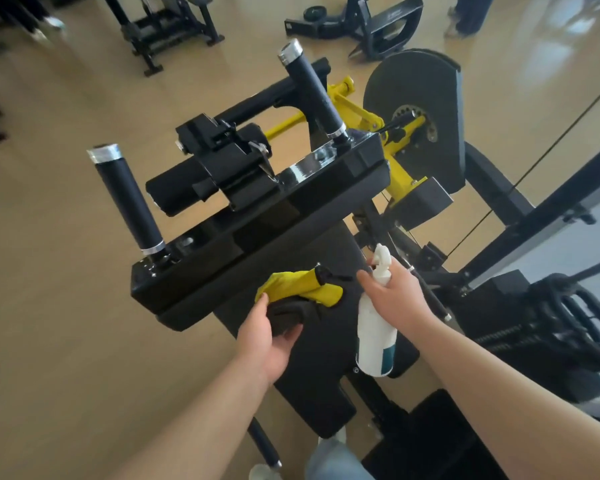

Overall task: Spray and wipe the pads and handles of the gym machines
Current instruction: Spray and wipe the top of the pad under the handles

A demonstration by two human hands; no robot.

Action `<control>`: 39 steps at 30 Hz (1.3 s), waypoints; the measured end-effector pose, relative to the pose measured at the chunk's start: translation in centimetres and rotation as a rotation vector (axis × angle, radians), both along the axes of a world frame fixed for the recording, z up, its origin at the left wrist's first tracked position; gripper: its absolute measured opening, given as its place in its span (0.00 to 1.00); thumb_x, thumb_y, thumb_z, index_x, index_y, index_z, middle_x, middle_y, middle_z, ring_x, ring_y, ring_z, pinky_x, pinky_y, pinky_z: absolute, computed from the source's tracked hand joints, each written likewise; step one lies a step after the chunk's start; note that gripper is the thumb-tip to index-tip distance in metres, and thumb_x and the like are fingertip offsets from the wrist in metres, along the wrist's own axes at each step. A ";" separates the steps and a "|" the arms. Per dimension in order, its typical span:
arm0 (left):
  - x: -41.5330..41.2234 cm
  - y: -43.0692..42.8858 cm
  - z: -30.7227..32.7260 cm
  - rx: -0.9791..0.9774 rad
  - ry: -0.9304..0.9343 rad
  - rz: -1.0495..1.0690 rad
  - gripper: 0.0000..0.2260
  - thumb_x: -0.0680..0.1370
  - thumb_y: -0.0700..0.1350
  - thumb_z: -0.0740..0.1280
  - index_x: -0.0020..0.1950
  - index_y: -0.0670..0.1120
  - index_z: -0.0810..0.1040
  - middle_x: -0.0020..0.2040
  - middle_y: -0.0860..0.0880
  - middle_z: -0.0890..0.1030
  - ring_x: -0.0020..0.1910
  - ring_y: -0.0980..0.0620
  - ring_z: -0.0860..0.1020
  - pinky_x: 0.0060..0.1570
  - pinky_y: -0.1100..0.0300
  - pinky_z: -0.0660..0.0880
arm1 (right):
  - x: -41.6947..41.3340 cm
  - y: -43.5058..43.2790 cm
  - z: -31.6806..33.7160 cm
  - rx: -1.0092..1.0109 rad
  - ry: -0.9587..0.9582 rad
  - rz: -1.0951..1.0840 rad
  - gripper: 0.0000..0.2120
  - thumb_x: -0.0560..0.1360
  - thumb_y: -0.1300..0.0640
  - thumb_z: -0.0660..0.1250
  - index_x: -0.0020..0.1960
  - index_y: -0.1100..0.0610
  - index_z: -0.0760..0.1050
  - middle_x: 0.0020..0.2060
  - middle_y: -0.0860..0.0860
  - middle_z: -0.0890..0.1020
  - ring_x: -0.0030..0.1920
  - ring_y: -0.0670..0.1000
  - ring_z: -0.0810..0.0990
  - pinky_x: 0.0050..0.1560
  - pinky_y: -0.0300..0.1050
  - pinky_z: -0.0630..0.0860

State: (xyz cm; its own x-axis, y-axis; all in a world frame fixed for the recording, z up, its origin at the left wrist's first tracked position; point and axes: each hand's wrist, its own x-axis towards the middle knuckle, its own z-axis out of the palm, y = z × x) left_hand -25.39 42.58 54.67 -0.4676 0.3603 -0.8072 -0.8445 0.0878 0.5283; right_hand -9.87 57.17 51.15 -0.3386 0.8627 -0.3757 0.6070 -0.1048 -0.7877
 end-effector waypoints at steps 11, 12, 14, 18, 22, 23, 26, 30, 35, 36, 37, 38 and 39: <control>-4.6 -11.2 2.4 0.296 -0.045 0.383 0.24 0.74 0.30 0.56 0.68 0.40 0.74 0.60 0.32 0.81 0.61 0.35 0.80 0.69 0.41 0.70 | -5.8 -5.8 -0.6 -0.053 -0.011 0.184 0.12 0.81 0.46 0.69 0.62 0.43 0.71 0.46 0.44 0.80 0.44 0.47 0.81 0.42 0.46 0.79; -4.6 -11.4 2.4 0.302 -0.033 0.390 0.24 0.76 0.28 0.53 0.69 0.41 0.73 0.59 0.32 0.82 0.60 0.35 0.81 0.68 0.41 0.72 | -6.1 -6.3 -0.5 -0.058 -0.009 0.202 0.12 0.81 0.46 0.69 0.62 0.42 0.72 0.46 0.45 0.80 0.44 0.47 0.81 0.41 0.45 0.78; -4.6 -11.2 2.3 0.325 -0.032 0.417 0.24 0.80 0.26 0.52 0.70 0.42 0.74 0.59 0.32 0.82 0.60 0.36 0.81 0.66 0.43 0.74 | -6.8 -7.1 -0.4 -0.066 -0.008 0.238 0.12 0.81 0.47 0.69 0.62 0.42 0.72 0.45 0.45 0.81 0.44 0.47 0.81 0.39 0.43 0.77; -4.4 -9.1 2.0 0.351 -0.022 0.423 0.16 0.80 0.27 0.60 0.61 0.42 0.78 0.57 0.41 0.85 0.55 0.44 0.85 0.62 0.48 0.79 | -7.4 -8.0 -0.2 -0.085 0.002 0.283 0.11 0.80 0.47 0.69 0.61 0.43 0.73 0.45 0.45 0.82 0.44 0.47 0.82 0.37 0.41 0.75; -4.5 -7.3 1.5 0.321 -0.025 0.454 0.12 0.79 0.28 0.66 0.57 0.41 0.79 0.53 0.42 0.85 0.47 0.48 0.86 0.52 0.54 0.83 | -6.8 -8.1 -0.5 -0.108 0.001 0.282 0.10 0.80 0.47 0.69 0.60 0.42 0.73 0.45 0.46 0.83 0.44 0.47 0.82 0.37 0.41 0.75; -4.5 -6.9 1.3 0.321 -0.026 0.453 0.12 0.79 0.29 0.66 0.58 0.42 0.79 0.54 0.42 0.85 0.48 0.48 0.86 0.52 0.55 0.83 | -6.7 -8.1 -0.7 -0.109 -0.008 0.278 0.10 0.80 0.47 0.69 0.60 0.42 0.73 0.45 0.46 0.82 0.44 0.47 0.82 0.37 0.41 0.75; -3.9 -5.8 1.1 0.315 -0.061 0.451 0.16 0.79 0.29 0.67 0.64 0.42 0.78 0.54 0.42 0.86 0.47 0.48 0.87 0.47 0.54 0.85 | -6.1 -7.8 -1.2 -0.108 -0.031 0.259 0.10 0.80 0.47 0.70 0.60 0.42 0.72 0.44 0.45 0.82 0.44 0.47 0.82 0.37 0.40 0.75; -2.9 -3.0 1.3 0.335 -0.088 0.449 0.21 0.79 0.28 0.66 0.70 0.44 0.75 0.55 0.41 0.86 0.49 0.45 0.87 0.43 0.54 0.84 | -5.4 -7.2 -1.8 -0.102 -0.040 0.217 0.10 0.80 0.47 0.69 0.60 0.42 0.72 0.44 0.45 0.81 0.43 0.47 0.81 0.36 0.40 0.74; -1.1 1.2 1.5 0.330 -0.107 0.364 0.19 0.80 0.29 0.66 0.65 0.49 0.72 0.47 0.42 0.87 0.45 0.46 0.87 0.40 0.56 0.84 | -4.4 -5.6 -2.0 -0.122 -0.010 0.139 0.10 0.80 0.47 0.70 0.60 0.41 0.72 0.45 0.45 0.82 0.43 0.46 0.82 0.36 0.40 0.74; -0.9 2.2 1.4 0.332 -0.110 0.341 0.20 0.80 0.30 0.66 0.65 0.49 0.72 0.48 0.42 0.87 0.46 0.46 0.87 0.40 0.56 0.84 | -4.1 -5.2 -2.0 -0.129 -0.003 0.124 0.10 0.80 0.47 0.70 0.59 0.41 0.72 0.45 0.45 0.83 0.43 0.46 0.82 0.36 0.40 0.74; -0.6 3.1 1.3 0.332 -0.115 0.318 0.19 0.80 0.30 0.67 0.64 0.50 0.72 0.49 0.42 0.87 0.47 0.46 0.87 0.41 0.56 0.84 | -3.8 -4.7 -2.1 -0.134 0.003 0.110 0.10 0.80 0.46 0.70 0.58 0.40 0.72 0.45 0.45 0.83 0.43 0.46 0.82 0.36 0.40 0.74; -0.3 4.0 1.3 0.330 -0.124 0.299 0.19 0.80 0.31 0.67 0.62 0.51 0.72 0.50 0.41 0.87 0.48 0.45 0.87 0.41 0.56 0.84 | -3.5 -4.2 -2.1 -0.136 0.006 0.098 0.10 0.80 0.46 0.70 0.58 0.40 0.72 0.45 0.45 0.83 0.43 0.46 0.82 0.36 0.39 0.73; 0.1 4.9 1.3 0.324 -0.133 0.283 0.18 0.79 0.31 0.68 0.61 0.52 0.72 0.52 0.41 0.87 0.49 0.45 0.87 0.42 0.55 0.84 | -3.1 -3.7 -2.0 -0.139 0.007 0.085 0.10 0.80 0.46 0.70 0.58 0.39 0.72 0.45 0.45 0.83 0.43 0.46 0.82 0.36 0.39 0.73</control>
State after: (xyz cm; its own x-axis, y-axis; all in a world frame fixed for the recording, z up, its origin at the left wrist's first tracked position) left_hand -25.29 47.52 55.94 -0.4840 0.4773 -0.7334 -0.8738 -0.3084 0.3759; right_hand -12.93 53.52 49.13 -0.4115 0.7706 -0.4866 0.6131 -0.1610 -0.7734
